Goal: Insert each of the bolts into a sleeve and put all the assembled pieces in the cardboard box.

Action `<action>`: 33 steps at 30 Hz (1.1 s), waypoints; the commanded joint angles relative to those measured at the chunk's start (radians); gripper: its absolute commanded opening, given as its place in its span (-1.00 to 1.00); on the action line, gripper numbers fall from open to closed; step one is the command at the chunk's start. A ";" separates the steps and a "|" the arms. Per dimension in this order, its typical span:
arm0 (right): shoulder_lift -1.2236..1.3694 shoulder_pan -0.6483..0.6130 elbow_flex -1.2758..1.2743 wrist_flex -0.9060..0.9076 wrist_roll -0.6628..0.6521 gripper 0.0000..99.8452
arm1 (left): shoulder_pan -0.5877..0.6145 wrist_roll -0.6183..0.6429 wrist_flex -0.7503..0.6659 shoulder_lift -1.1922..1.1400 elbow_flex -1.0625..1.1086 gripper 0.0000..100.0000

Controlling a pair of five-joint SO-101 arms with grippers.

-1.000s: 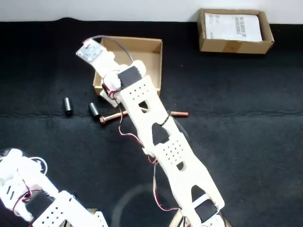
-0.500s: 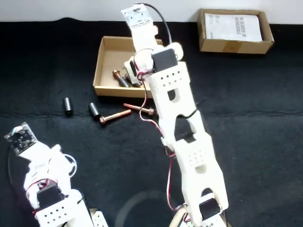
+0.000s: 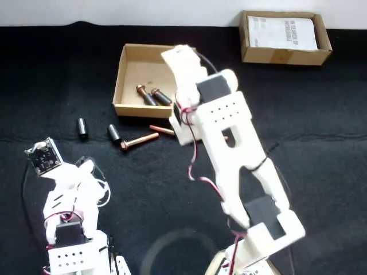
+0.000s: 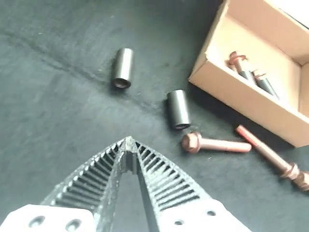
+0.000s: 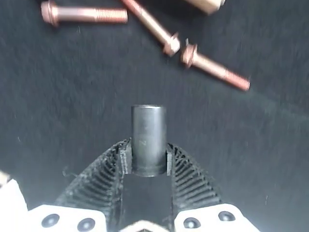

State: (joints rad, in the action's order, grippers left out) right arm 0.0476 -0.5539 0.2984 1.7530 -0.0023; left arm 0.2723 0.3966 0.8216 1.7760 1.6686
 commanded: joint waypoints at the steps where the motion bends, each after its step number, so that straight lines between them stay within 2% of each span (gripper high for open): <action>1: -0.159 0.025 -0.091 0.007 0.011 -0.98 | -0.028 0.009 -0.034 0.031 0.016 -0.98; 7: -0.381 0.136 -0.174 0.007 0.061 -0.98 | -0.028 0.009 0.015 0.031 0.015 -0.98; 13: -0.657 0.219 -0.389 0.007 0.060 -0.98 | -0.028 0.003 0.178 0.031 -0.035 -0.98; 22: -1.035 0.262 -0.710 -0.015 0.060 -0.98 | -0.028 -0.160 0.198 0.007 -0.131 -0.98; 26: -1.127 0.262 -0.788 -0.015 0.060 -0.98 | -0.028 -0.181 0.192 -0.160 -0.272 -0.98; 33: -1.185 0.260 -0.875 -0.065 0.058 -0.98 | -0.028 -0.175 0.198 -0.674 -0.667 -0.98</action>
State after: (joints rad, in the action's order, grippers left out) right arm -1.1155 -0.2992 -0.5608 1.7208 0.0499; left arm 0.2570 0.2232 1.0180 1.3004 1.1945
